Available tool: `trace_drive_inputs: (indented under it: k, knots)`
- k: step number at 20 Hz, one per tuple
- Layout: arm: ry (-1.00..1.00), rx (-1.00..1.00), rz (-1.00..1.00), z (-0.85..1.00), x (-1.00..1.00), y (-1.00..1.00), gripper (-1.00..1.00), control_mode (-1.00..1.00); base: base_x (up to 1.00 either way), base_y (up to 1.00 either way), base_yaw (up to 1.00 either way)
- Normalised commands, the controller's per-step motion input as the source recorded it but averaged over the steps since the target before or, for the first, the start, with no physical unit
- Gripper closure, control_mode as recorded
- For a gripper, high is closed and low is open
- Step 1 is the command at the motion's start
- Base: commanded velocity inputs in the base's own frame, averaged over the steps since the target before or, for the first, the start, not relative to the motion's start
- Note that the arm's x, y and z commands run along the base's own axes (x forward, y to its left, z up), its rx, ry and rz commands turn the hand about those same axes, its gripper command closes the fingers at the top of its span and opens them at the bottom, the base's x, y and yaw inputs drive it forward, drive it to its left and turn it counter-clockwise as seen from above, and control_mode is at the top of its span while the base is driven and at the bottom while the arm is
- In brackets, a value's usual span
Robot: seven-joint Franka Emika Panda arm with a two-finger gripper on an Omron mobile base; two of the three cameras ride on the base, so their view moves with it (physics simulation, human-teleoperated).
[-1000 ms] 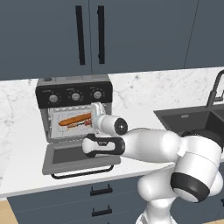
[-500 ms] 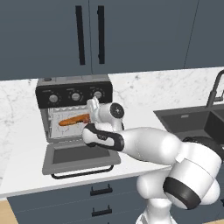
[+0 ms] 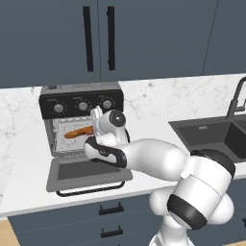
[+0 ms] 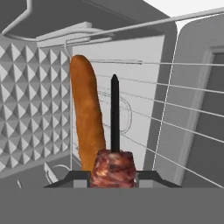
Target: Pick up the kebab skewer and baguette bread, and place them inside the toaster oven. Close the toaster oven door and start by setting the timer.
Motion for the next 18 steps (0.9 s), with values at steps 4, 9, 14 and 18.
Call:
trace_drive_inputs:
  k: [4, 9, 14, 18]
  knots:
    - [0.07, 0.0, 0.0, 0.0, 0.13, -0.09, 1.0, -1.0, 0.0, 0.0, 0.0]
    - [0.05, 0.0, 0.0, 0.01, 0.14, -0.16, -1.0, -1.0, 0.0, 0.0, 0.0]
    - [0.04, 0.0, 0.0, 0.0, 0.05, -0.14, -1.0, -1.0, 0.0, 0.0, 0.0]
    - [0.0, 0.0, 0.01, 0.0, 0.0, -0.24, -1.0, -1.0, 0.0, 0.0, 0.0]
